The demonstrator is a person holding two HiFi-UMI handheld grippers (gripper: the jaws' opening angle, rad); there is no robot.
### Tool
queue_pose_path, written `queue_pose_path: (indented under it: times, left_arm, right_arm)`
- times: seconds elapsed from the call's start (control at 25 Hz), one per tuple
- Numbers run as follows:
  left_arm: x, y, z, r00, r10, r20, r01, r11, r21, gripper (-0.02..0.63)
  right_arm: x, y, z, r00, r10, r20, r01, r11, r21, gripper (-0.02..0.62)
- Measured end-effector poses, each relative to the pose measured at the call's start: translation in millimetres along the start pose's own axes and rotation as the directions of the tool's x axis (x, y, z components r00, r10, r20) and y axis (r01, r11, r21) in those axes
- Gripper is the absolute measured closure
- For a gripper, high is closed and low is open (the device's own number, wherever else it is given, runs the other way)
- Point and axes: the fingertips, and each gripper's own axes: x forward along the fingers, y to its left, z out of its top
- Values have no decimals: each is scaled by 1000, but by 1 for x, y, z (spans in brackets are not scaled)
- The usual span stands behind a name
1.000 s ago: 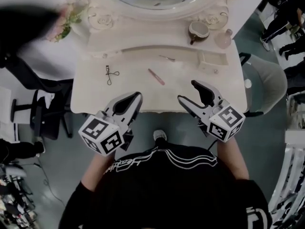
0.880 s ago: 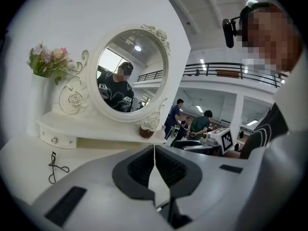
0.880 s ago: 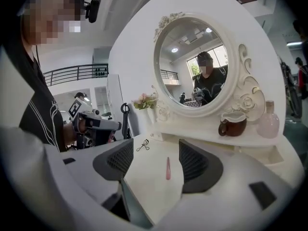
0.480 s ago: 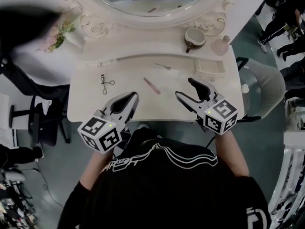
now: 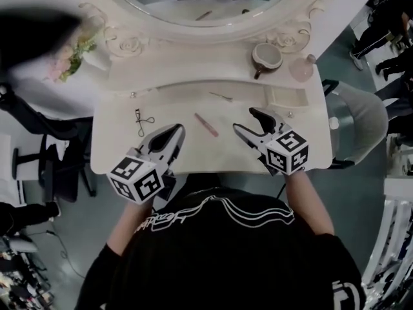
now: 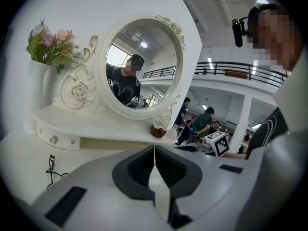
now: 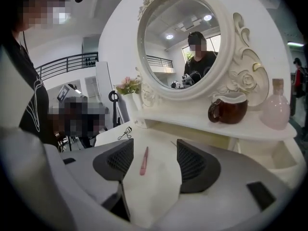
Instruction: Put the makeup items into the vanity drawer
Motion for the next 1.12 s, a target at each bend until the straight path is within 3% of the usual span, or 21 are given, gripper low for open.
queue_pose_path:
  times: [0.44, 0.72, 1.12]
  left_arm:
    - [39, 60, 0, 997, 69, -43, -71, 997, -32, 578]
    - [49, 80, -6, 995, 76, -67, -82, 993, -90, 578]
    - [48, 101, -10, 991, 101, -83, -109, 989, -98, 578]
  right_arm:
    - [59, -44, -20, 992, -21, -126, 19, 1000, -20, 301]
    - [90, -67, -37, 976, -48, -212, 37, 998, -55, 305]
    - [121, -80, -51, 951, -55, -305, 27, 995, -98, 331]
